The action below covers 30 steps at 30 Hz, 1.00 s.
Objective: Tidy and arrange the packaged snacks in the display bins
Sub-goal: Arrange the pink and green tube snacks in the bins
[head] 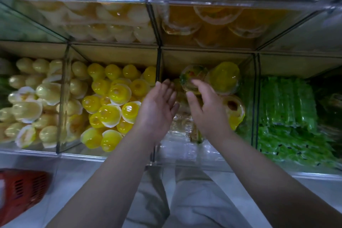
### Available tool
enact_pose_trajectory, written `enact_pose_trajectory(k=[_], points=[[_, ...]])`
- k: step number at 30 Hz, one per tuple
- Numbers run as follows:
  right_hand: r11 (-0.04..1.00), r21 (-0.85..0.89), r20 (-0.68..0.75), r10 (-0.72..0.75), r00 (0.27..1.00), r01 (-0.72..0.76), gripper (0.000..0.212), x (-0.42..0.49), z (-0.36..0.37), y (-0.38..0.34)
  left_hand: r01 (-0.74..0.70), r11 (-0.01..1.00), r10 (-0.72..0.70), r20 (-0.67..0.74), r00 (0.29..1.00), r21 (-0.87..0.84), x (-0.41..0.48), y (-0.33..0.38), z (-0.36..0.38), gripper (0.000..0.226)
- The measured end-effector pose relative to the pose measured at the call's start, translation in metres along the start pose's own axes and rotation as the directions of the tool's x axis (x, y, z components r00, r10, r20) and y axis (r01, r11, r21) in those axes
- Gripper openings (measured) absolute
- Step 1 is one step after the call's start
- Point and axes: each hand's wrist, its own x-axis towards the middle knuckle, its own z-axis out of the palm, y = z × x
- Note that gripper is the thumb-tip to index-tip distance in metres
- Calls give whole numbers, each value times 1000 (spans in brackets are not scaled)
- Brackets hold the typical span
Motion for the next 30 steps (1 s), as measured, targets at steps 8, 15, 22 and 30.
enact_pose_trajectory(k=[8,15,22,30], points=[[985,168,-92,50,994,-34,42,-8,57,-54,-66,998,65,102,993,9,-24,40,-42,51],[996,-13,-75,90,993,-92,45,-24,119,-80,-295,738,355,23,935,607,-36,45,-125,51],[873,-488,137,75,988,1,62,-24,152,-82,-269,204,365,182,913,941,-21,24,-183,69],[826,-552,-21,125,992,-116,55,-28,158,-80,-310,51,413,263,872,949,-11,31,-199,65]])
